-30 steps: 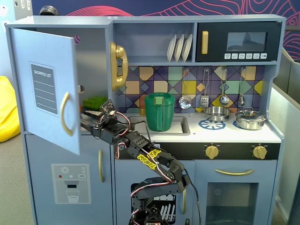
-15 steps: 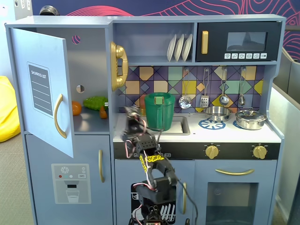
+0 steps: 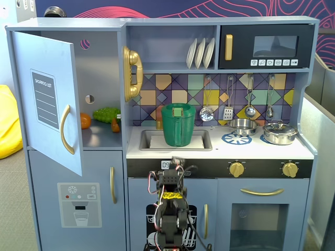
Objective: Open the left cabinet door
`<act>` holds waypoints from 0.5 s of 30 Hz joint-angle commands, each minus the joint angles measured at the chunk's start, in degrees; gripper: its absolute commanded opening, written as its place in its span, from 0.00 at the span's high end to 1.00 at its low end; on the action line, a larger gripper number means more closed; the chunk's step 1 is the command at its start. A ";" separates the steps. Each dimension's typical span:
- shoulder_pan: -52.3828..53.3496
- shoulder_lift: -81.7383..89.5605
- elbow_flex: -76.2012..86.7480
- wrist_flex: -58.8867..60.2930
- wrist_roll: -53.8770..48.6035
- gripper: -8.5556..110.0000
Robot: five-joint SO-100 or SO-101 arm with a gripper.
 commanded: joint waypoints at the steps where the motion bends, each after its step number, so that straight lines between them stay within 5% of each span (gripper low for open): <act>1: 1.67 3.60 4.92 3.60 2.64 0.93; 7: 2.02 6.15 8.44 10.37 6.94 0.93; 15: 3.34 6.24 8.44 19.69 -0.09 0.93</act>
